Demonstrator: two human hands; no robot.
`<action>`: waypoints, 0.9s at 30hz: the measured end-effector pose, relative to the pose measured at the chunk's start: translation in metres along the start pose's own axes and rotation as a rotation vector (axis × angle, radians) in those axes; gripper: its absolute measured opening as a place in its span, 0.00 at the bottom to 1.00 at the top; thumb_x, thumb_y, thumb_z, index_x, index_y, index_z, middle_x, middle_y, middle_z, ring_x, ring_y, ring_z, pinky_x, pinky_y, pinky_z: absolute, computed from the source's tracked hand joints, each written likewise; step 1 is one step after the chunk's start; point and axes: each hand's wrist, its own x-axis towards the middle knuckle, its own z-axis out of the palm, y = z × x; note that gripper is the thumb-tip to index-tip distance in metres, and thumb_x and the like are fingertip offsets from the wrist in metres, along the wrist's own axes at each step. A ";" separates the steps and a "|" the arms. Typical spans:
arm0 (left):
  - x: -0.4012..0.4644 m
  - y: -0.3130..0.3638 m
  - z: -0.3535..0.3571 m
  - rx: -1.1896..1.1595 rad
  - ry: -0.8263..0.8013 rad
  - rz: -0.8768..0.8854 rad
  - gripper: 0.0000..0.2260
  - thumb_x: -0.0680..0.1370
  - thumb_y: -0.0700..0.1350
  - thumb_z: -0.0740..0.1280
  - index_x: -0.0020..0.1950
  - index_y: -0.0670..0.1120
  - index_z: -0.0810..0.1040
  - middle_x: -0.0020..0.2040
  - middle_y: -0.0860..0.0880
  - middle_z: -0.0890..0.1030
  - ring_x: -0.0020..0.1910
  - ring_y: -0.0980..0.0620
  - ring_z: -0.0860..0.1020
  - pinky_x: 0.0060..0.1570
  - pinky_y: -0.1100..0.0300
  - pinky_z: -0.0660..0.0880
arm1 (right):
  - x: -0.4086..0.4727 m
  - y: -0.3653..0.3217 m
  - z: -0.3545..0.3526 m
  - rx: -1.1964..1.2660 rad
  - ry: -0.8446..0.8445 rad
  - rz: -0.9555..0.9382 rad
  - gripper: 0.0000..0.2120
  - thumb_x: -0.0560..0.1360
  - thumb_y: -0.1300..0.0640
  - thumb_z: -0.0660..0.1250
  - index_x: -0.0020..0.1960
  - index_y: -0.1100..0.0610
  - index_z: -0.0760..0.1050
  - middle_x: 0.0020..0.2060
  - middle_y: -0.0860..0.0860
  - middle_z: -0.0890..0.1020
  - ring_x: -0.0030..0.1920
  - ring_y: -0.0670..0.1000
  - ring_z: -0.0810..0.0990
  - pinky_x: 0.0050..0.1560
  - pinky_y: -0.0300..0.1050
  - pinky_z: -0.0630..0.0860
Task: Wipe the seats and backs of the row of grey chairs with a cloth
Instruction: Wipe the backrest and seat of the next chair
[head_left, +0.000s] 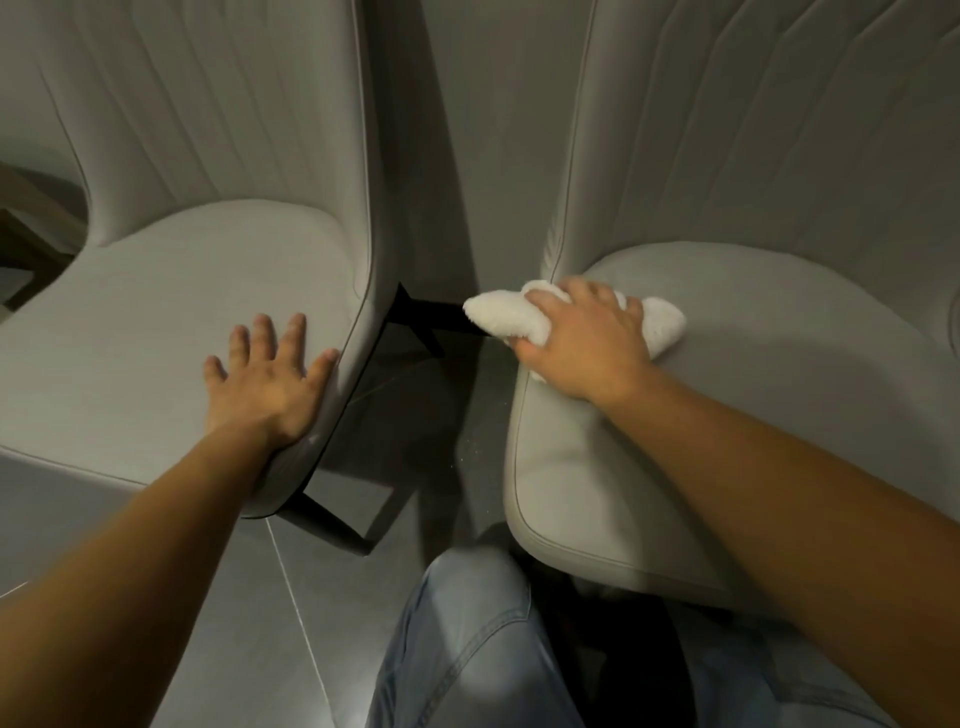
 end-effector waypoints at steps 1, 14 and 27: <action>0.000 0.000 0.000 -0.003 0.004 -0.002 0.37 0.73 0.75 0.34 0.79 0.61 0.42 0.81 0.49 0.44 0.78 0.45 0.43 0.73 0.39 0.44 | 0.009 0.002 0.001 0.009 0.015 0.014 0.27 0.74 0.29 0.56 0.69 0.37 0.70 0.63 0.50 0.74 0.65 0.58 0.71 0.65 0.65 0.65; -0.001 0.004 0.000 0.004 0.020 0.003 0.35 0.74 0.74 0.36 0.79 0.60 0.43 0.81 0.48 0.45 0.78 0.45 0.44 0.72 0.38 0.46 | -0.145 -0.028 -0.002 0.085 0.026 -0.300 0.26 0.70 0.32 0.62 0.63 0.41 0.78 0.63 0.50 0.75 0.65 0.59 0.72 0.64 0.65 0.64; 0.000 0.002 -0.001 0.026 0.002 0.004 0.37 0.73 0.74 0.34 0.79 0.60 0.42 0.81 0.48 0.44 0.78 0.44 0.43 0.72 0.37 0.45 | -0.022 0.002 -0.002 -0.021 -0.041 -0.046 0.32 0.72 0.27 0.52 0.72 0.36 0.66 0.69 0.49 0.72 0.69 0.58 0.67 0.67 0.64 0.62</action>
